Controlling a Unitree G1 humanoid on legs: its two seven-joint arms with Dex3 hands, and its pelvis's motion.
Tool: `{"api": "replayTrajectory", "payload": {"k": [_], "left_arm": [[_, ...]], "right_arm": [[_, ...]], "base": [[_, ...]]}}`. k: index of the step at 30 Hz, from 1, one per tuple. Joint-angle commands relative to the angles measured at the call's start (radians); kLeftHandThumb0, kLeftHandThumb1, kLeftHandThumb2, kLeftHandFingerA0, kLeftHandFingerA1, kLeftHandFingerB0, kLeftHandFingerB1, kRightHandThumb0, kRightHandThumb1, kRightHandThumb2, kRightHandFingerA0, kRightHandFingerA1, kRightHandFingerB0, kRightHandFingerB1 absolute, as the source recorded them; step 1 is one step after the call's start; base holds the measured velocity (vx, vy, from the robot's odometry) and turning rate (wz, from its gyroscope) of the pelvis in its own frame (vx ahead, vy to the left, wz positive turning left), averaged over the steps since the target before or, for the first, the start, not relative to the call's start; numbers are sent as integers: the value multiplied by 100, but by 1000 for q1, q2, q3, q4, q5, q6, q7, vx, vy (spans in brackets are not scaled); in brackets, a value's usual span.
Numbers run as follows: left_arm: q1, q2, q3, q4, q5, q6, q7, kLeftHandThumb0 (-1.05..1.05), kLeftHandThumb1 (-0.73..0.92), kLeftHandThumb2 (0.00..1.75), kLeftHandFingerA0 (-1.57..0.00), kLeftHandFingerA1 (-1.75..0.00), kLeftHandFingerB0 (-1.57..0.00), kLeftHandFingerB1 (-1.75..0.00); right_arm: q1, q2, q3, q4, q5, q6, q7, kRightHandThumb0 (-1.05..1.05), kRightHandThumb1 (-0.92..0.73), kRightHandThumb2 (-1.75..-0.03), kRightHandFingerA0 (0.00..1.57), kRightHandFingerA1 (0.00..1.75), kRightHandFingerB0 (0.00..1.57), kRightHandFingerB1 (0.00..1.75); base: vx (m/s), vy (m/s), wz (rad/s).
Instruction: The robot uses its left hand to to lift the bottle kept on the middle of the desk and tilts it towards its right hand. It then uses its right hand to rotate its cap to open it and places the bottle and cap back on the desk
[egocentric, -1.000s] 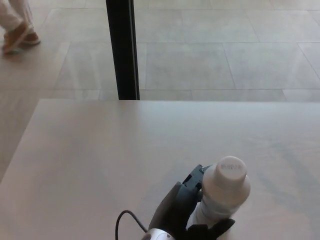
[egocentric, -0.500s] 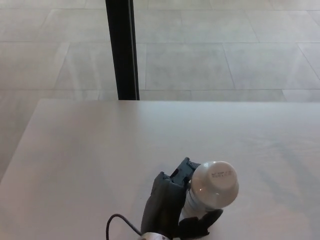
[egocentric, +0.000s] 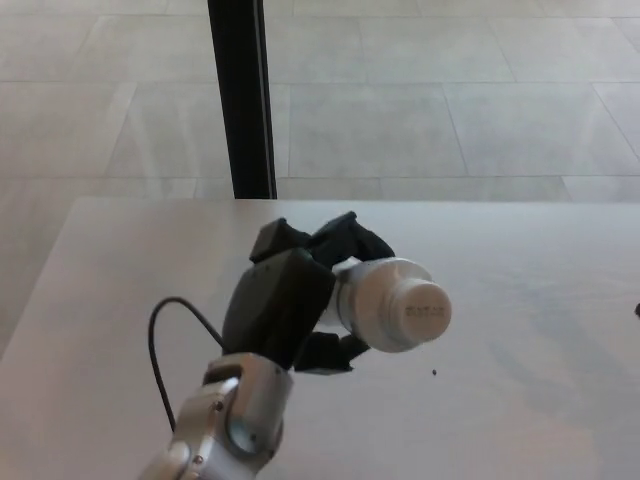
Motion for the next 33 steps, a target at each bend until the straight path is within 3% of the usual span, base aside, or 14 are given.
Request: {"api": "replayTrajectory", "payload": {"k": [1, 7, 8, 9, 10, 13, 15, 16, 18, 22, 24, 28, 31, 33], "left_arm": [[-142, 228, -51, 18, 171, 81, -308, -5, 66, 64, -89, -168, -68, -132], [-164, 305, -99, 7, 203, 117, -403, -16, 64, 75, -89, -163, -80, -126], [-158, 309, -105, 6, 205, 122, -406, -17, 66, 79, -83, -165, -81, -121], [-143, 310, -118, 8, 212, 129, -400, -17, 65, 85, -82, -170, -78, -132], [-135, 311, -122, 11, 216, 122, -388, -14, 63, 82, -84, -171, -79, -128], [-142, 315, -143, 28, 245, 151, -398, -13, 64, 74, -91, -168, -74, -130], [-149, 302, -167, 38, 258, 214, -444, -24, 69, 76, -82, -164, -79, -101], [-146, 297, -174, 39, 264, 226, -447, -24, 69, 78, -83, -160, -81, -92], [-158, 285, -200, 50, 275, 279, -500, -26, 74, 75, -80, -148, -78, -72], [-118, 240, -209, 46, 273, 306, -461, -21, 65, 75, -81, -154, -81, -89], [-104, 229, -216, 39, 274, 315, -455, -24, 70, 75, -82, -157, -79, -99], [-107, 204, -222, 46, 276, 348, -457, -24, 68, 75, -82, -153, -80, -77], [-120, 190, -210, 50, 274, 367, -458, -28, 75, 73, -85, -165, -75, -97], [-135, 167, -200, 57, 271, 401, -462, -23, 70, 79, -79, -163, -73, -100]], "right_arm": [[-36, -101, 179, -34, -305, 31, -35, -72, -62, -59, 46, 59, 29, 39], [-106, -117, 260, -18, -371, 53, -52, -74, -62, -59, 38, 64, 27, 40], [-119, -116, 268, -17, -382, 50, -59, -79, -51, -87, 40, 68, 21, 48], [-145, -118, 285, -34, -411, 64, -72, -74, -62, -59, 37, 69, 24, 40], [-153, -117, 292, -41, -430, 63, -85, -79, -51, -87, 39, 68, 21, 49], [-173, -98, 318, -67, -484, 70, -131, -75, -51, -87, 39, 67, 22, 49], [-172, -61, 339, -73, -541, 37, -197, -68, -62, -59, 44, 69, 33, 39], [-169, -51, 353, -78, -572, 24, -222, -77, -54, -88, 44, 71, 29, 50], [-164, -22, 379, -88, -608, 18, -261, -73, -53, -88, 44, 71, 30, 50], [-173, 11, 421, -73, -658, 6, -308, -67, -64, -60, 49, 82, 41, 43], [-184, 22, 440, -54, -685, 5, -328, -69, -50, -89, 52, 82, 36, 54], [-187, 43, 497, -55, -765, 39, -360, -70, -48, -88, 49, 79, 34, 54], [-164, 58, 531, -56, -803, 40, -379, -69, -48, -89, 49, 77, 36, 53], [-151, 66, 548, -34, -821, 30, -404, -69, -62, -59, 50, 79, 41, 43]], "base": [[0, 0, 0], [0, 0, 0], [0, 0, 0], [0, 0, 0], [0, 0, 0], [0, 0, 0], [0, 0, 0], [0, 0, 0], [0, 0, 0], [0, 0, 0], [0, 0, 0], [0, 0, 0], [0, 0, 0], [0, 0, 0]]}}
